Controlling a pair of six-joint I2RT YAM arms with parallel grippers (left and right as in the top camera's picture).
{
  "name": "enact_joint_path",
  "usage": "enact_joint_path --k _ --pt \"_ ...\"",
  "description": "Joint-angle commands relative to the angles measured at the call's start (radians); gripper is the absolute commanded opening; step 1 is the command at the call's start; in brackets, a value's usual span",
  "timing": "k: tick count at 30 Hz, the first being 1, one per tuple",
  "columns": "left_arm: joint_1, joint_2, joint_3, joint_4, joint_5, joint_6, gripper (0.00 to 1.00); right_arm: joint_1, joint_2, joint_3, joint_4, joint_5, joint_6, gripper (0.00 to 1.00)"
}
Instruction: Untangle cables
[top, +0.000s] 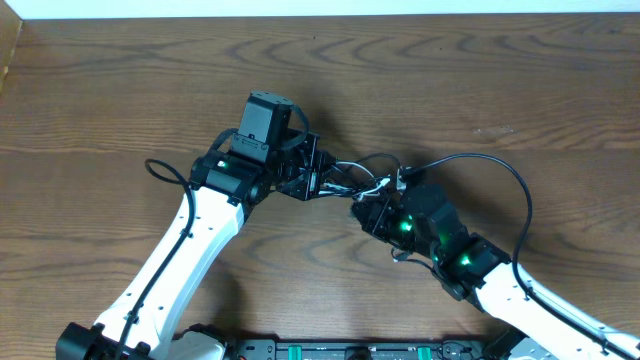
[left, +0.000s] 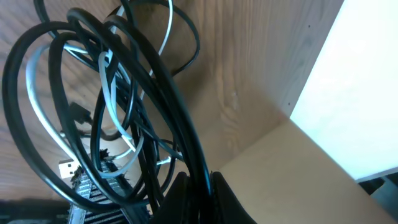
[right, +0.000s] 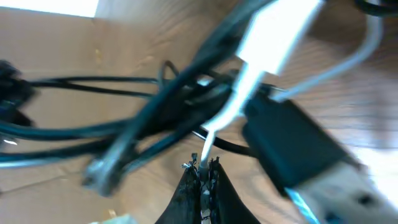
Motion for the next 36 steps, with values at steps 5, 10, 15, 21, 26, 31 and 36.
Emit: enact_joint_path --k 5,10,15,21,26,31,36 --pt "0.033 -0.009 0.005 0.009 0.011 0.275 0.08 -0.051 -0.129 0.006 -0.214 0.138 -0.161 0.01" --pt "0.055 -0.009 0.005 0.057 0.174 0.439 0.08 -0.104 -0.233 0.006 -0.391 0.313 -0.18 0.01" --pt "0.054 -0.009 0.005 0.122 0.346 0.578 0.08 -0.112 -0.24 0.006 -0.373 0.317 -0.206 0.01" --pt "0.054 -0.009 0.005 0.122 0.457 0.707 0.08 -0.112 -0.214 0.006 -0.345 0.342 -0.242 0.01" --pt "0.054 -0.009 0.005 0.122 0.537 0.817 0.08 -0.112 -0.182 0.006 -0.296 0.355 -0.259 0.01" --pt "0.054 -0.009 0.005 0.121 0.513 1.046 0.08 -0.112 -0.18 0.006 -0.287 0.297 -0.402 0.28" --pt "0.054 -0.009 0.005 0.117 0.382 1.224 0.08 -0.112 -0.217 0.006 -0.319 0.202 -0.502 0.52"
